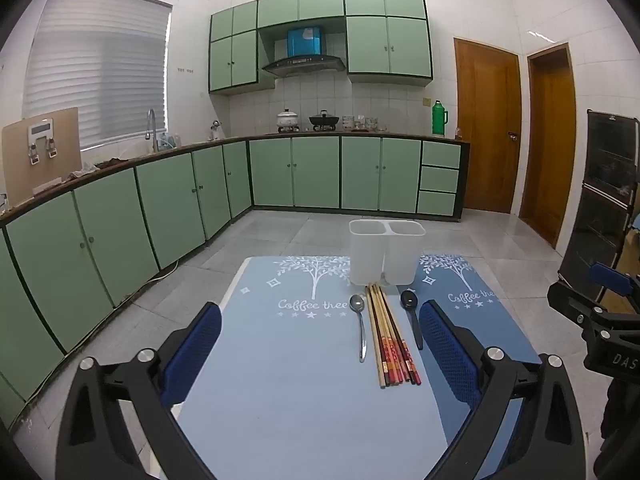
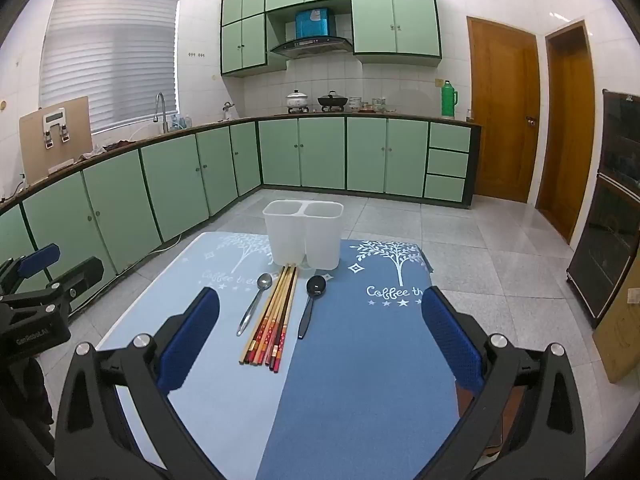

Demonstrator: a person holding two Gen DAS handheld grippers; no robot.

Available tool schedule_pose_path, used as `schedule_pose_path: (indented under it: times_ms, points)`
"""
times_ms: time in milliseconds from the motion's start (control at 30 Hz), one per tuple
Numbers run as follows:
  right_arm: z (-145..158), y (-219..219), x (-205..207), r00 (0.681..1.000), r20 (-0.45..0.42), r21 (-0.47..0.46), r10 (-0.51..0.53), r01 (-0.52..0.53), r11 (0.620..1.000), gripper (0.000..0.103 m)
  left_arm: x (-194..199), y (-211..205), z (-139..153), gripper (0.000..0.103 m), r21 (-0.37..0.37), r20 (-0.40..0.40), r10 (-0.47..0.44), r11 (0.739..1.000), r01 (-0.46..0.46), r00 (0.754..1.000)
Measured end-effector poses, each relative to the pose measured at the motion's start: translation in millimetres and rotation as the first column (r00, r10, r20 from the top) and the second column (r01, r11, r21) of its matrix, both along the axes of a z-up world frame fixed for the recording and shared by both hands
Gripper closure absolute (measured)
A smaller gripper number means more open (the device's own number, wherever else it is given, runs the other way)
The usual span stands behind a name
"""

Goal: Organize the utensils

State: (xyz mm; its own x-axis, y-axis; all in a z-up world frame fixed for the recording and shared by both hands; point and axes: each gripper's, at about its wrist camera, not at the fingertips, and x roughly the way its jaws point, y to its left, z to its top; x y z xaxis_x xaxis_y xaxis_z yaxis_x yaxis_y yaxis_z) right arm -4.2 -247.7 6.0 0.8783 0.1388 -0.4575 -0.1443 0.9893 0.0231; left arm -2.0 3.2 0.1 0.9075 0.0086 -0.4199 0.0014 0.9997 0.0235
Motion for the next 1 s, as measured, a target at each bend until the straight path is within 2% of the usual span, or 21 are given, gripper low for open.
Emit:
schedule_pose_path:
  times_ms: [1000]
  points:
    - [-1.3,-2.2,-2.7,1.0,0.0,0.002,-0.004,0.004,1.0,0.005,1.2,-2.7,3.8,0.006,0.01,0.005,0.004,1.0,-0.004,1.0]
